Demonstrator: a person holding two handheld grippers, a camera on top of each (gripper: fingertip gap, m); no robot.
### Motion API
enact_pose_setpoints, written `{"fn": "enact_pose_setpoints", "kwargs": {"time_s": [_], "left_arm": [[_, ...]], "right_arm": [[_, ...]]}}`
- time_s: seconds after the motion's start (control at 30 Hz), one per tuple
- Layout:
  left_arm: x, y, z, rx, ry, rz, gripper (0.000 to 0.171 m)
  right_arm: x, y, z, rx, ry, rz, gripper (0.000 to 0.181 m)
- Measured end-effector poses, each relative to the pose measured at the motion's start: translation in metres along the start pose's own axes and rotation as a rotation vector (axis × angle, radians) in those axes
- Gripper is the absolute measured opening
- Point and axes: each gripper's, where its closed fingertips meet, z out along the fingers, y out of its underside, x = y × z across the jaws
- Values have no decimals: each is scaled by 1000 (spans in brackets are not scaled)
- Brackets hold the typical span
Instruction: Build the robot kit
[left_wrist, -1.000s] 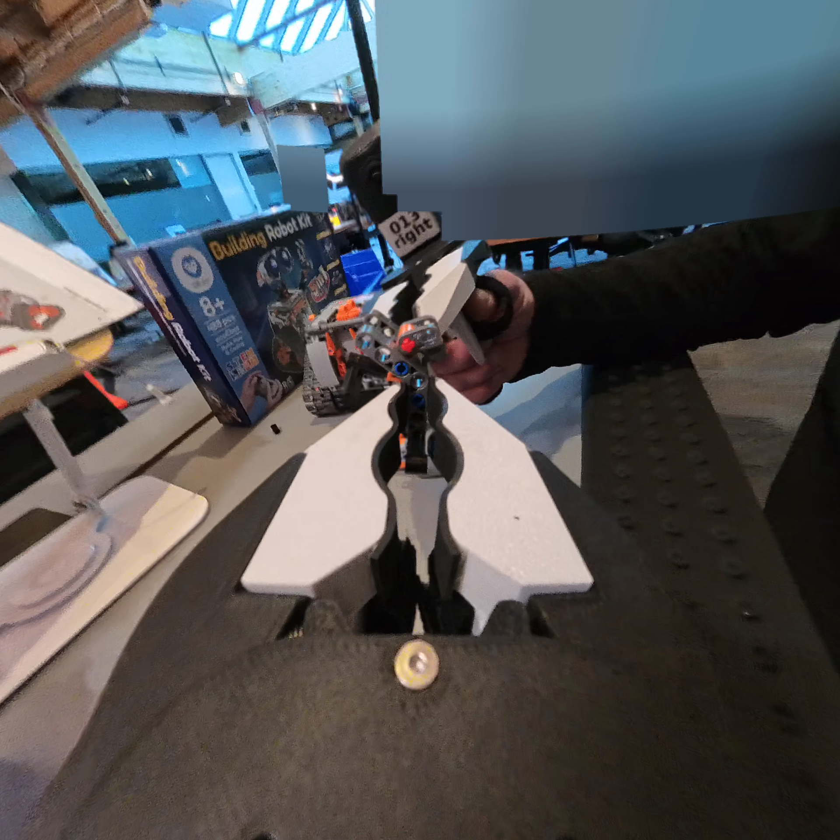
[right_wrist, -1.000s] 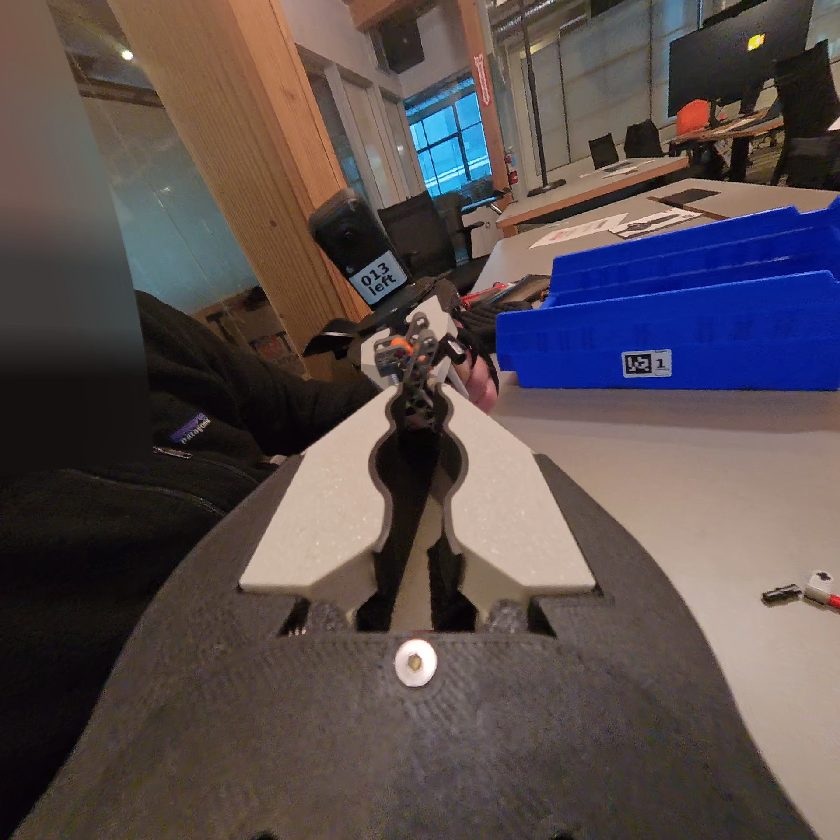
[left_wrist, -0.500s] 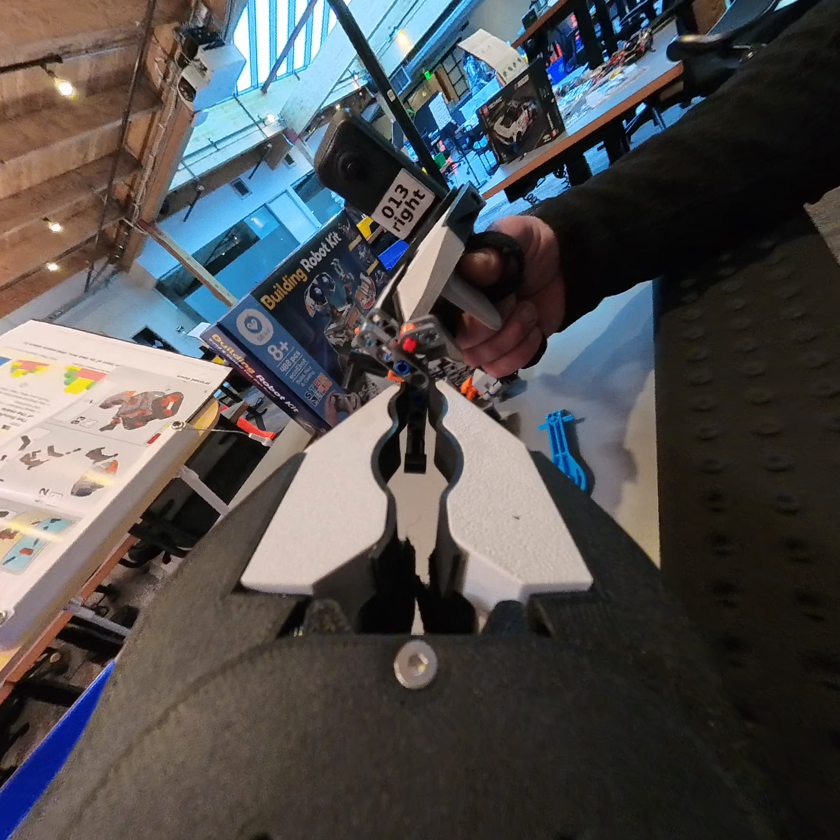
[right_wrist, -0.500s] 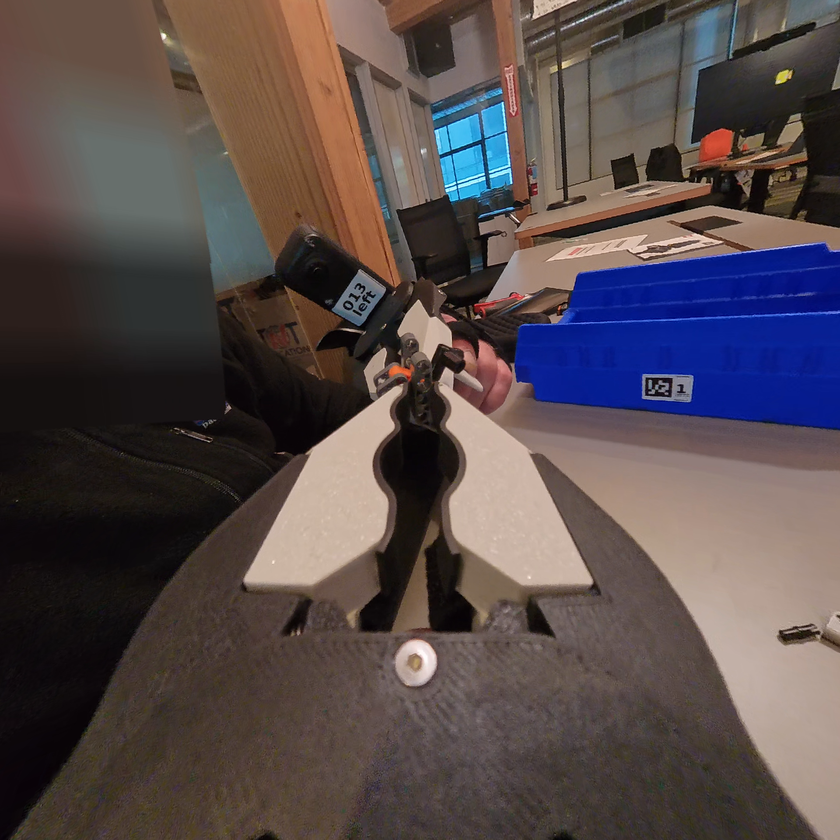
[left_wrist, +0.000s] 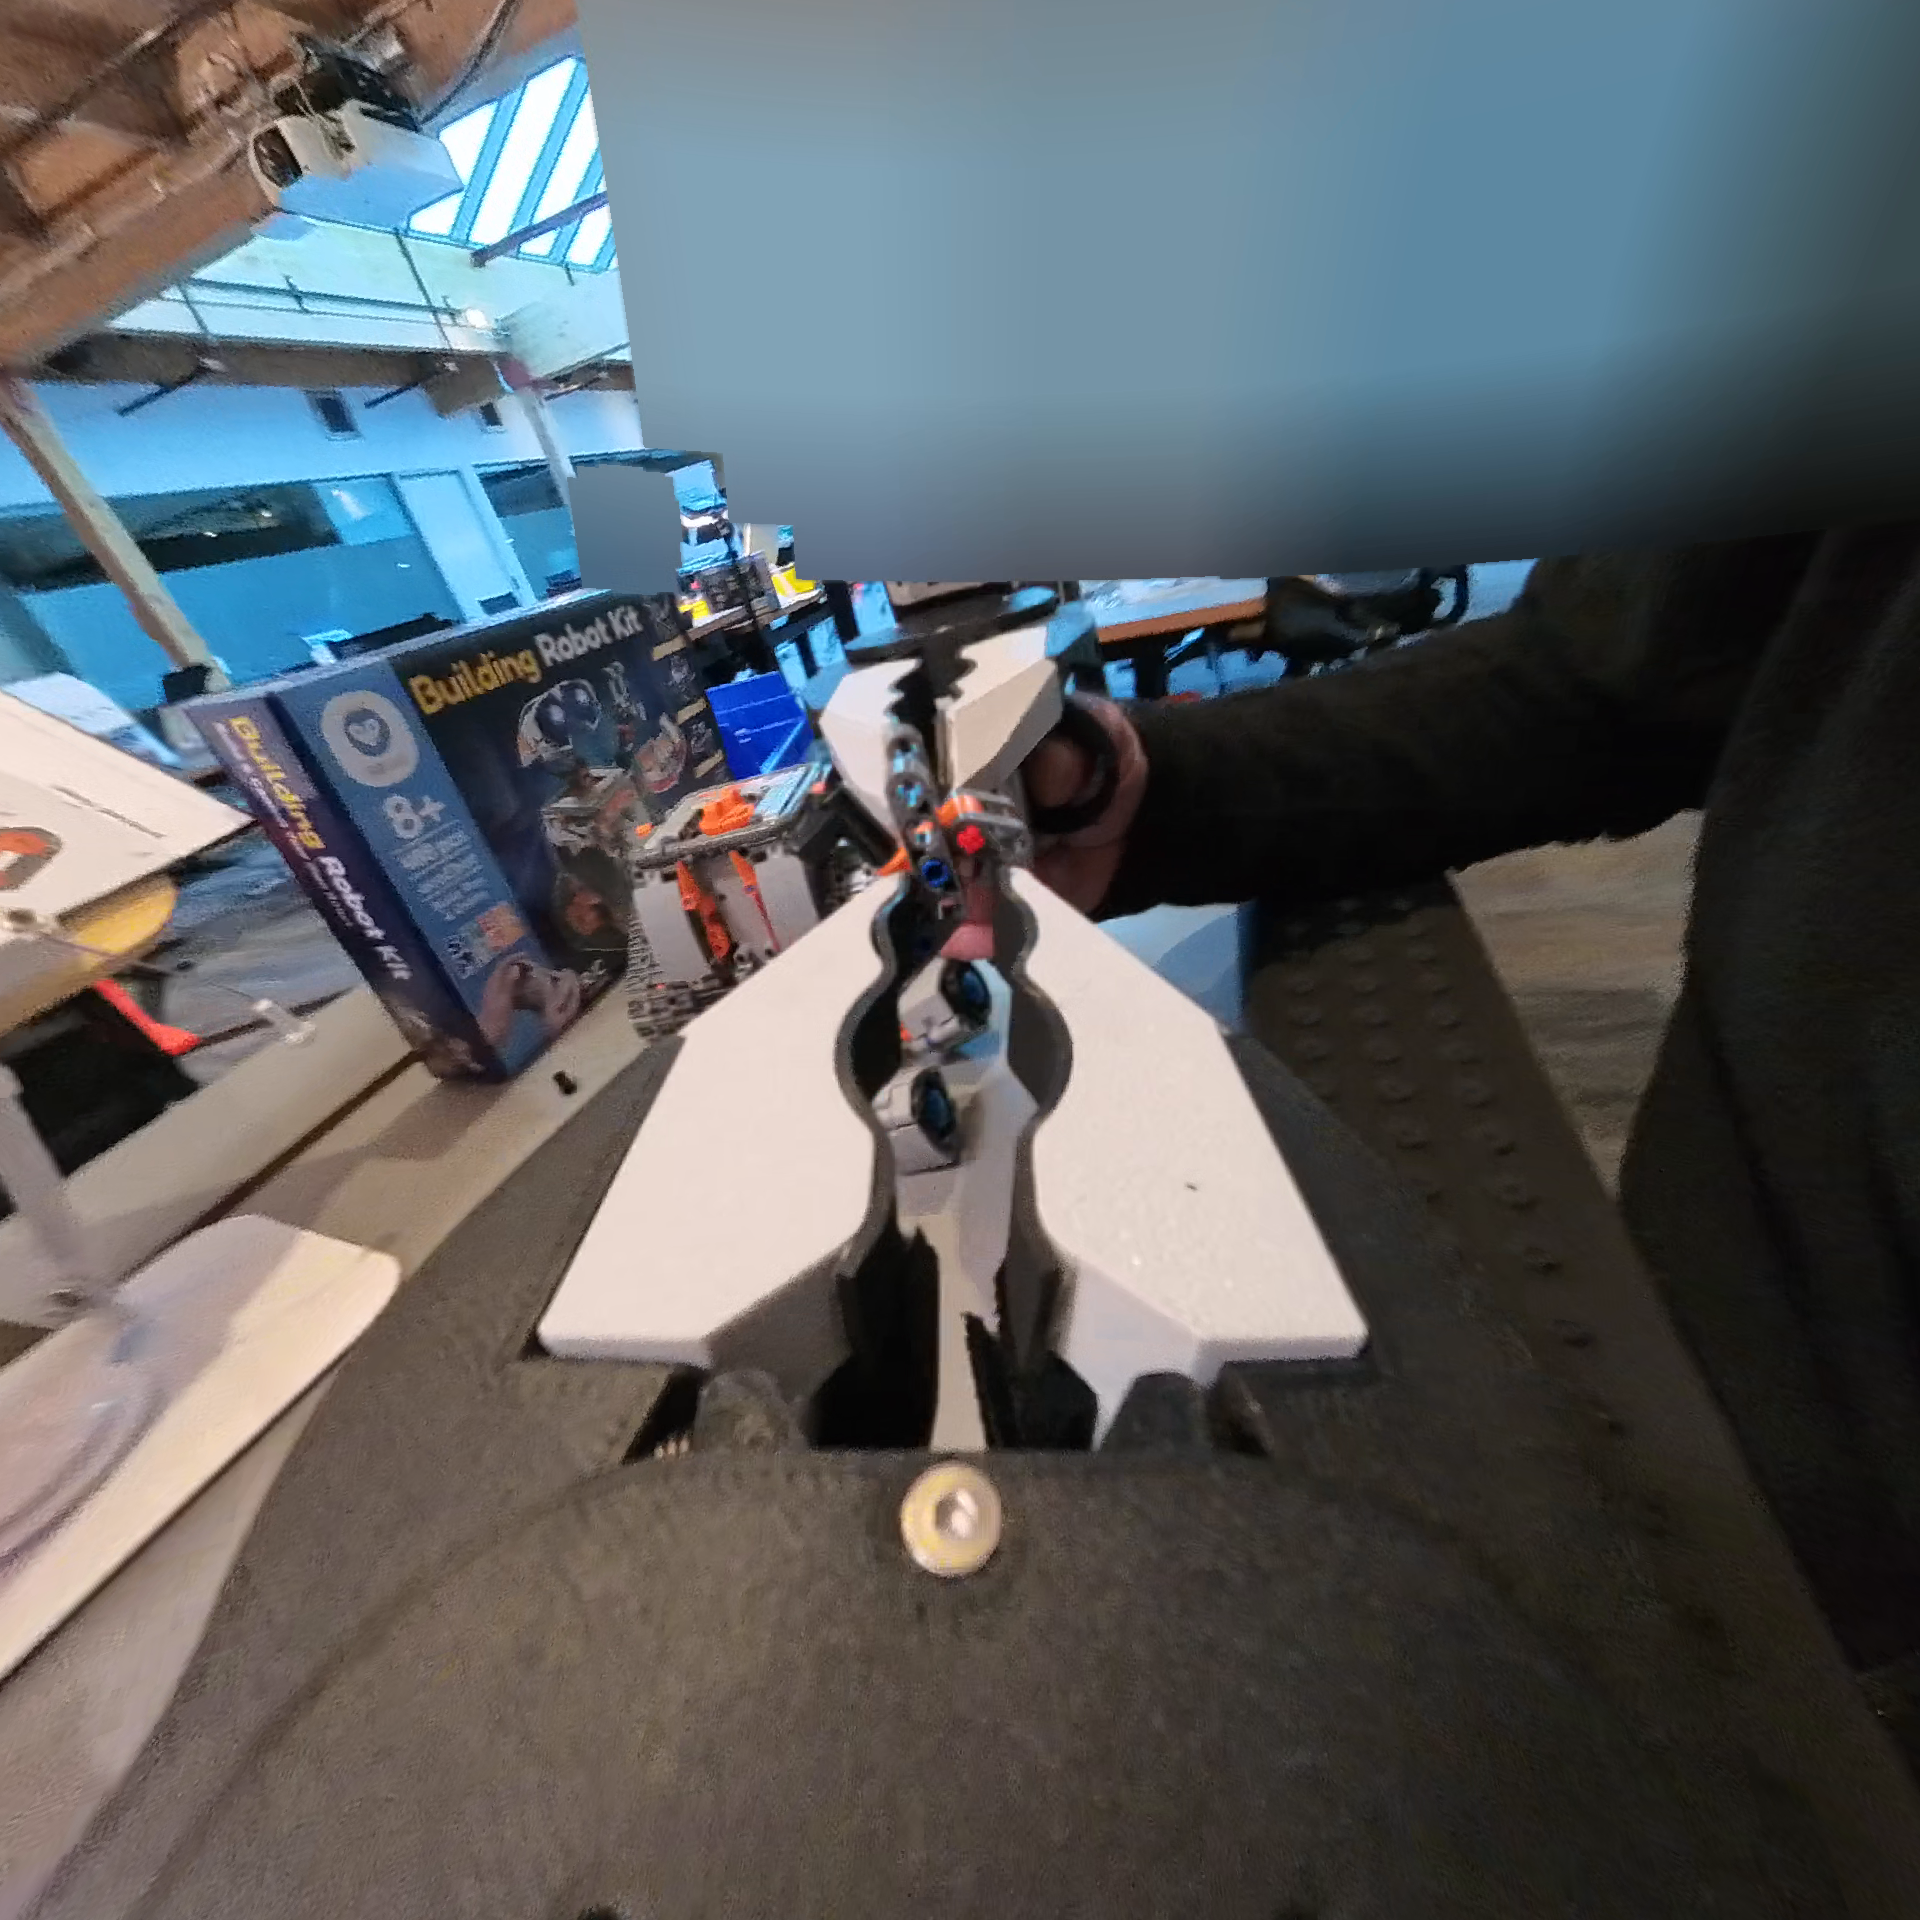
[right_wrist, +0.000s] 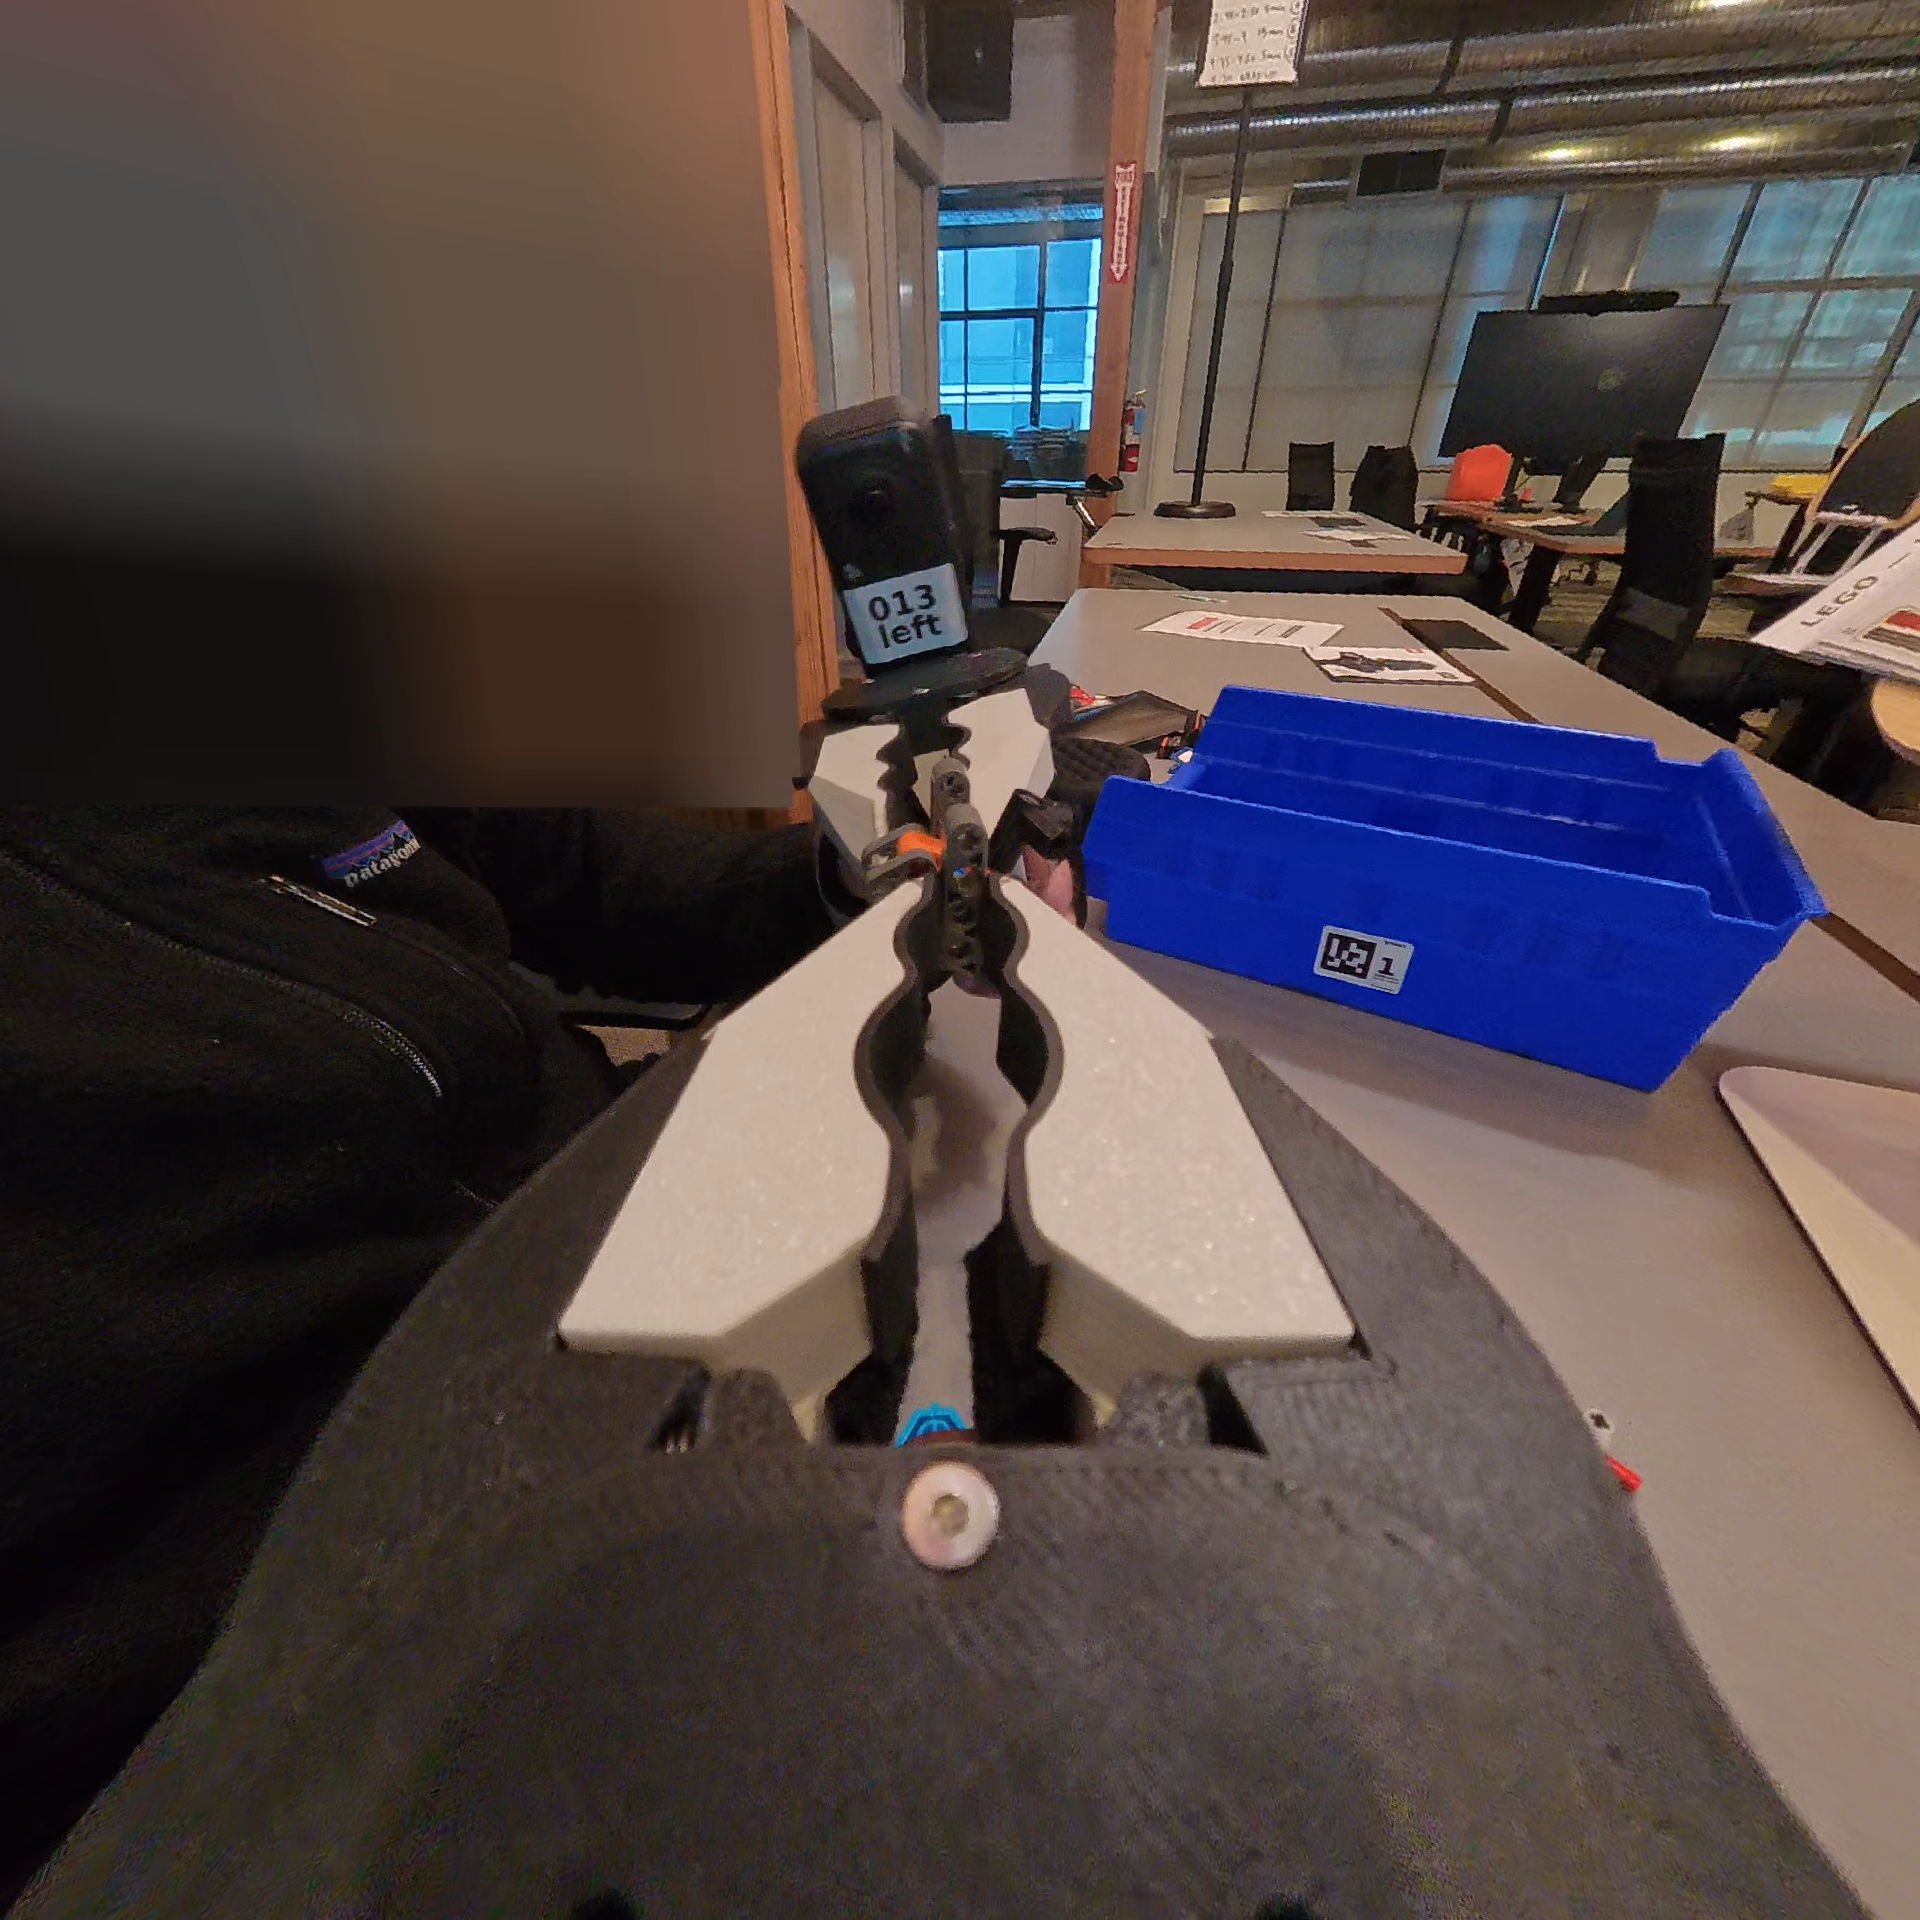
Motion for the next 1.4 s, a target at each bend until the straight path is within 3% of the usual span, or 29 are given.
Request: {"fn": "enact_pose_setpoints", "kwargs": {"time_s": [0.33, 0.63, 1.4], "left_arm": [[2, -8, -3, 96, 121, -209, 13], [12, -4, 0, 51, 142, -137, 11], [15, -8, -5, 79, 106, -95, 10]], "right_arm": [[-5, 2, 1, -55, 28, -94, 6], [-11, 0, 0, -47, 2, -82, 6], [-13, 11, 6, -79, -24, -63, 5]]}}
